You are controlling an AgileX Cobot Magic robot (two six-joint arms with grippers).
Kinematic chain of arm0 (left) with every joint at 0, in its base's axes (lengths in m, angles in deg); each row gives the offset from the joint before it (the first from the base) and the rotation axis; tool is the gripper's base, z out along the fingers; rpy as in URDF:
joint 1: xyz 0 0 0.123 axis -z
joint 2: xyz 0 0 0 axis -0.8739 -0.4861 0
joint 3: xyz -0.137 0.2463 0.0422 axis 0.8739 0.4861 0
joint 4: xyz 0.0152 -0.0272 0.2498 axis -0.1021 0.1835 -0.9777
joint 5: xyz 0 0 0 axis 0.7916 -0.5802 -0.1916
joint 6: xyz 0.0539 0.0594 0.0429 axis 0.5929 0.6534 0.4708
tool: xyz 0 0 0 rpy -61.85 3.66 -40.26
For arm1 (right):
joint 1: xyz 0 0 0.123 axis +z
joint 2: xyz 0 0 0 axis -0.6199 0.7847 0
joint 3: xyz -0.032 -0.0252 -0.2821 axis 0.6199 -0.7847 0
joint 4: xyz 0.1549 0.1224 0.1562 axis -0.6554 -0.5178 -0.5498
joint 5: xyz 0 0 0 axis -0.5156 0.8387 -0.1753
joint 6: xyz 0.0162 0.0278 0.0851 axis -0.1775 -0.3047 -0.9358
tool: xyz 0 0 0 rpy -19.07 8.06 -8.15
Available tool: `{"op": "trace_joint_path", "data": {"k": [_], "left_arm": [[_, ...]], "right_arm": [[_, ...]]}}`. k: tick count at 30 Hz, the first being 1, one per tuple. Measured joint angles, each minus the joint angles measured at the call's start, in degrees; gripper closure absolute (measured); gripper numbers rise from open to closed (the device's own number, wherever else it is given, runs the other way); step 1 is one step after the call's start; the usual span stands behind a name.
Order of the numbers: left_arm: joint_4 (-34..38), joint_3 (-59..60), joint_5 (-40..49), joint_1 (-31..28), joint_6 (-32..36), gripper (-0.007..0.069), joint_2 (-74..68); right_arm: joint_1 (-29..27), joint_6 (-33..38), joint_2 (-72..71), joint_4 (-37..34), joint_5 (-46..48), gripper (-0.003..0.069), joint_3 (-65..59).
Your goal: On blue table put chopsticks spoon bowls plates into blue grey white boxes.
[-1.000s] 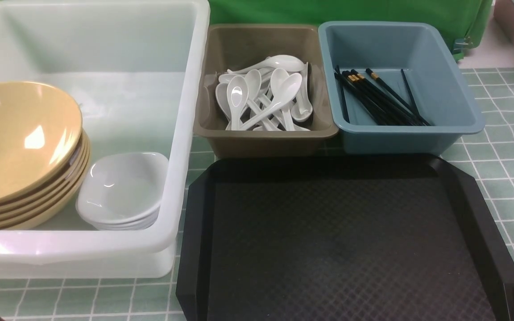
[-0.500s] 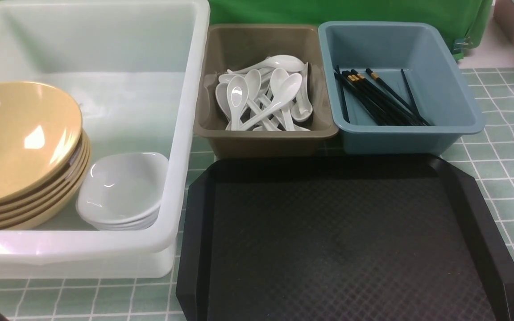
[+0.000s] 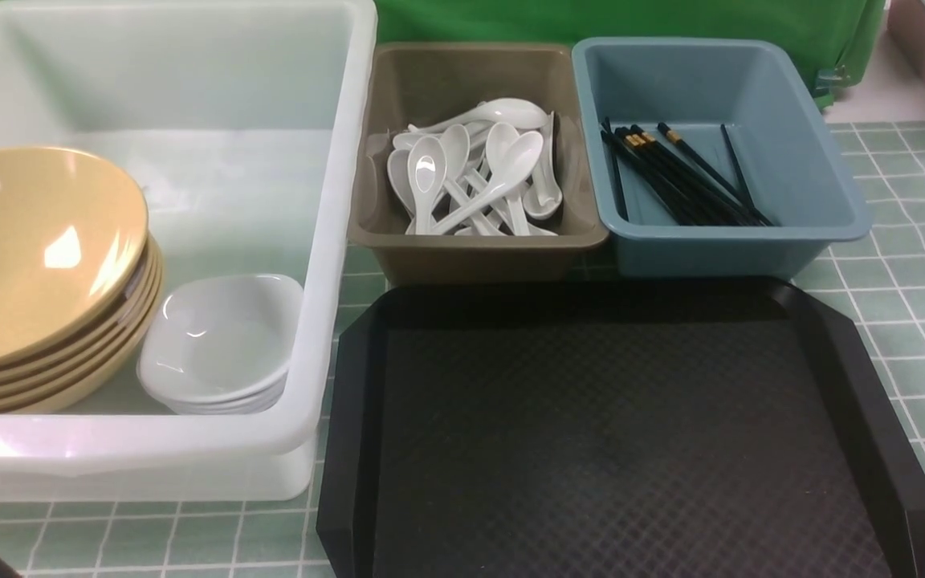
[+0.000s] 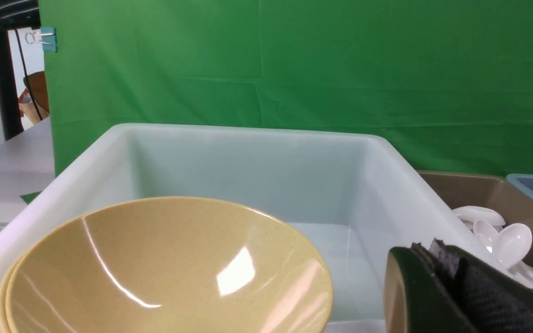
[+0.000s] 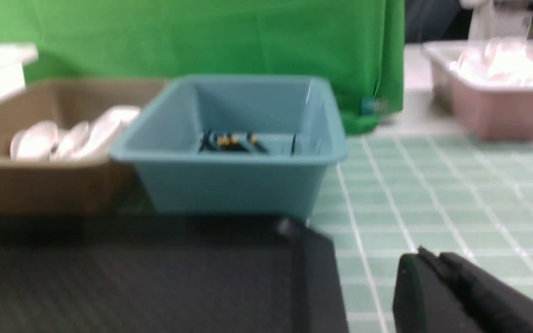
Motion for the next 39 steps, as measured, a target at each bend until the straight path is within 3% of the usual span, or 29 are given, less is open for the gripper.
{"op": "trace_joint_path", "data": {"k": [9, 34, 39], "left_arm": [[0.0, 0.0, 1.4, 0.0, -0.2, 0.062, 0.0], [-0.1, 0.1, 2.4, 0.1, -0.2, 0.062, 0.0], [-0.5, 5.5, 0.6, 0.4, -0.2, 0.062, 5.2]], "right_arm": [[0.0, -4.7, 0.0, 9.0, 8.0, 0.0592, 0.0], [0.0, -5.0, 0.0, 9.5, 8.2, 0.058, 0.0], [0.0, -5.0, 0.0, 9.6, 8.2, 0.058, 0.0]]}}
